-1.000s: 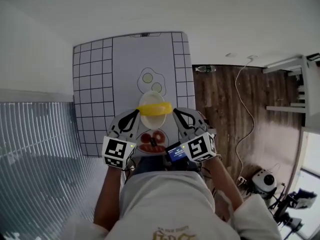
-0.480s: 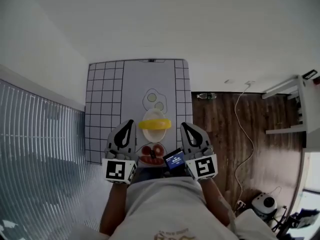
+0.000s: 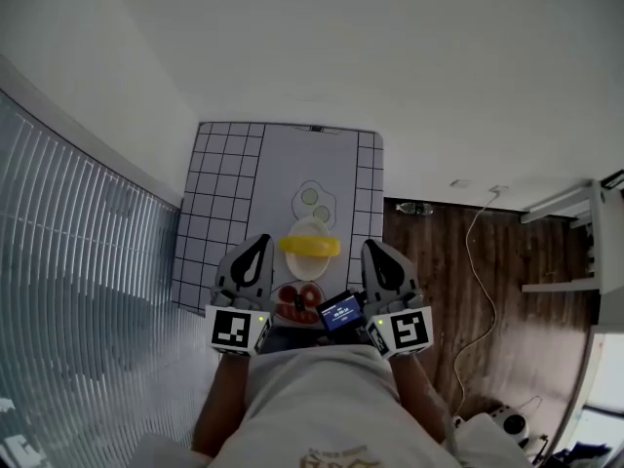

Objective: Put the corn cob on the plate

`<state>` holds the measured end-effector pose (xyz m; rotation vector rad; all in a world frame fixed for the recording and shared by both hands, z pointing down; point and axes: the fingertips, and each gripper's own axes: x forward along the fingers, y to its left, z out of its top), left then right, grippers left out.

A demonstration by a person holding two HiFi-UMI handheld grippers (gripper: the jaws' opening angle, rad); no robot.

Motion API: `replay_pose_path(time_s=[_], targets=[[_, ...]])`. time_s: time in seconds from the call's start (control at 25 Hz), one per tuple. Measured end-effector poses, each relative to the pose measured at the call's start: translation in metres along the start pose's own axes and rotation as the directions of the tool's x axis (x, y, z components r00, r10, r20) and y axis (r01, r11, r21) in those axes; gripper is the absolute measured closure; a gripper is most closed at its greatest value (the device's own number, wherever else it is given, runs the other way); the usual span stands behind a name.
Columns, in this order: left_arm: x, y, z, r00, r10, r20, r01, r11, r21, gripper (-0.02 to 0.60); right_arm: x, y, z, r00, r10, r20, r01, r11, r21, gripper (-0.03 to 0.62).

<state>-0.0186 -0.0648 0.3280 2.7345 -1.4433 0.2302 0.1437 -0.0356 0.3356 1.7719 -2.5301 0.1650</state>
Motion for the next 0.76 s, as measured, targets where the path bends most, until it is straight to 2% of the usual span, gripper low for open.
replay_pose_path(time_s=[0.32,0.76], targets=[[0.003,-0.003,-0.005,1.000,0.015,-0.007,-0.015,1.000,-0.005,0.574,-0.005,-0.011,-0.006,1.000,0.013,-0.018,-0.013,1.000,0.011,0.588],[0.006,-0.019,-0.014,0.999,-0.021,-0.033,0.021,1.000,0.019,0.574,-0.011,-0.022,-0.015,0.999,0.033,-0.029,-0.033,0.999,0.019,0.588]])
